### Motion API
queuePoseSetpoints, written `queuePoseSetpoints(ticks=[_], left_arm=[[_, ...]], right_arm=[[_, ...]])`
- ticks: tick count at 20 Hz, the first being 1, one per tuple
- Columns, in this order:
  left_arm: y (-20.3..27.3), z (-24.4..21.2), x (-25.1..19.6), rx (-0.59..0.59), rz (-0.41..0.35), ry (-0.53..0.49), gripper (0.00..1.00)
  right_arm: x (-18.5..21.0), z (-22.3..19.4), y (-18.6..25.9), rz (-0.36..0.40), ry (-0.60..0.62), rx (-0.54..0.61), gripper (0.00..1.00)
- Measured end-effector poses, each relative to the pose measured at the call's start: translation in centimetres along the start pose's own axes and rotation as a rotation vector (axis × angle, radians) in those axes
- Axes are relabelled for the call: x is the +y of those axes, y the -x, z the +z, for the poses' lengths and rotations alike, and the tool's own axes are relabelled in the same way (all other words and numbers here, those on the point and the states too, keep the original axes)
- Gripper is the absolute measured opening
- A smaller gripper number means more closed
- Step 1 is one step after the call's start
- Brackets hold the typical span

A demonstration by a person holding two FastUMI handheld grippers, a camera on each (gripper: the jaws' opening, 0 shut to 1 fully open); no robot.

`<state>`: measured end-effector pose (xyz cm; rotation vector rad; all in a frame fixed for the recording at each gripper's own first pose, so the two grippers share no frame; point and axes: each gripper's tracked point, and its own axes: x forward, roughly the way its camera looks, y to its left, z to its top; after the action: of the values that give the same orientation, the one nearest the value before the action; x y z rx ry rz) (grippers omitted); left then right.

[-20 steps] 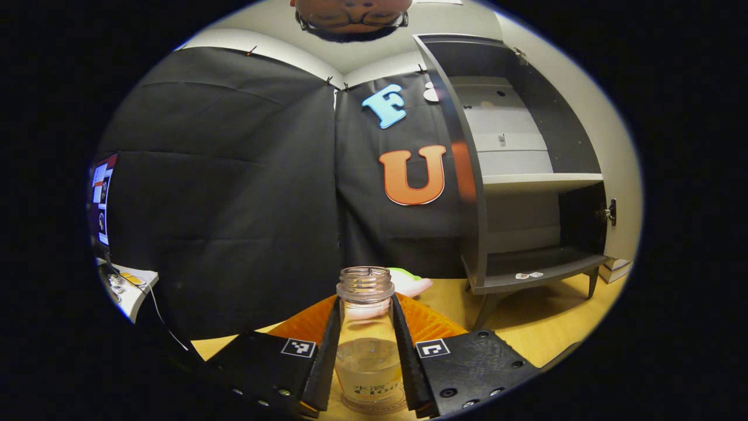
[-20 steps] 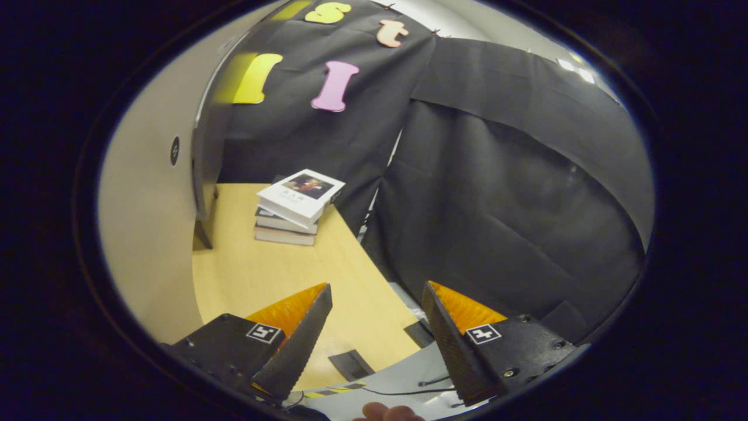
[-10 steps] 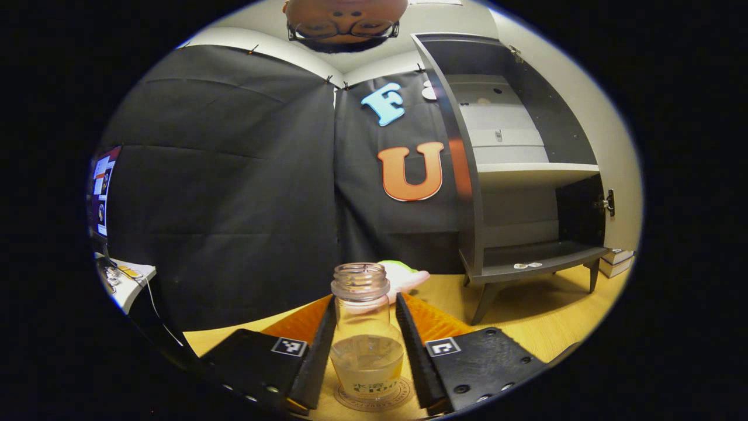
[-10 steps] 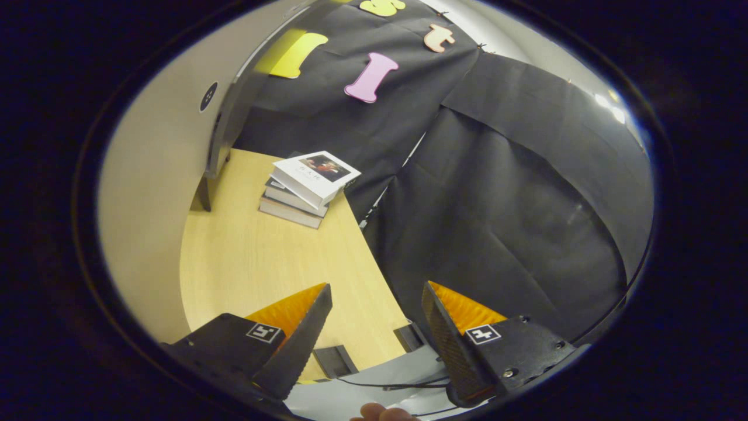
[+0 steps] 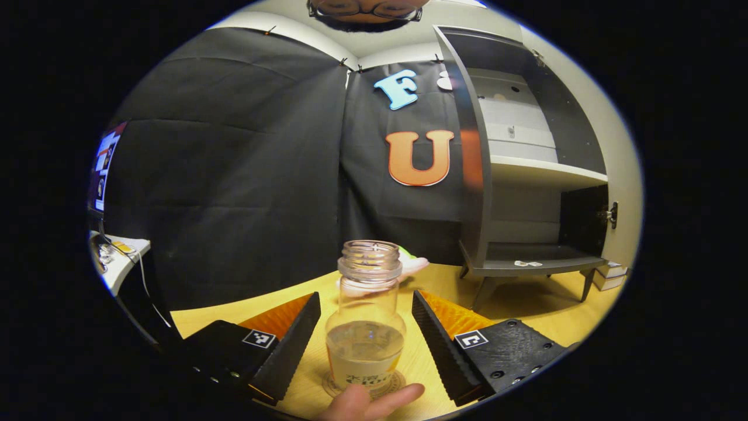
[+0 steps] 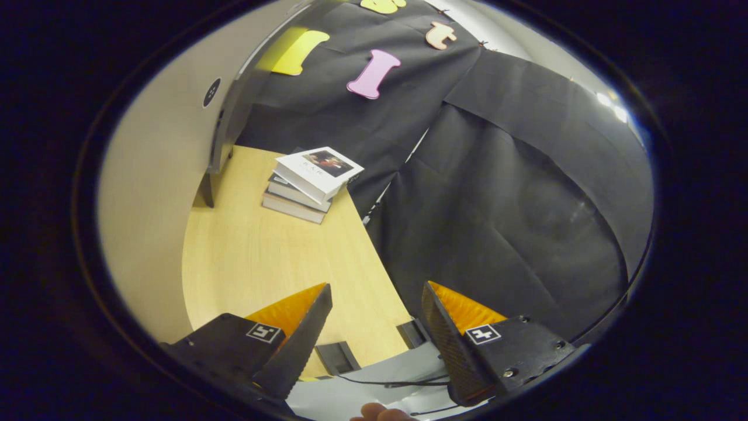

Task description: Open the cabinet door with the right hand, grasp the bottle in the cabinet with the left hand and place it on the coaster, then close the cabinet door with the right hand.

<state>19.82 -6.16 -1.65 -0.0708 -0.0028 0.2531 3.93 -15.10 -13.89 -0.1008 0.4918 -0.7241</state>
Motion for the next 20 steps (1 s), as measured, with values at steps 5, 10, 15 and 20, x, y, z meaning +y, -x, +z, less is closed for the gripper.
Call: queuePoseSetpoints(ticks=[5,10,15,20], left_arm=[[0.2,2.7,0.5,-0.057,-0.005,-0.017,0.95],[0.1,5.8,0.4,-0.074,-0.029,-0.017,0.95],[-0.1,12.7,-0.1,-0.153,-0.045,-0.061,0.95],[0.7,21.7,-2.5,-0.203,-0.107,-0.096,0.95]], right_arm=[[0.1,-0.2,0.3,0.015,-0.015,0.001,0.99],[0.4,0.0,0.5,0.043,-0.01,-0.017,1.0],[0.1,0.8,0.9,0.08,-0.054,-0.045,0.99],[-1.1,0.5,0.2,0.126,-0.229,-0.025,0.99]])
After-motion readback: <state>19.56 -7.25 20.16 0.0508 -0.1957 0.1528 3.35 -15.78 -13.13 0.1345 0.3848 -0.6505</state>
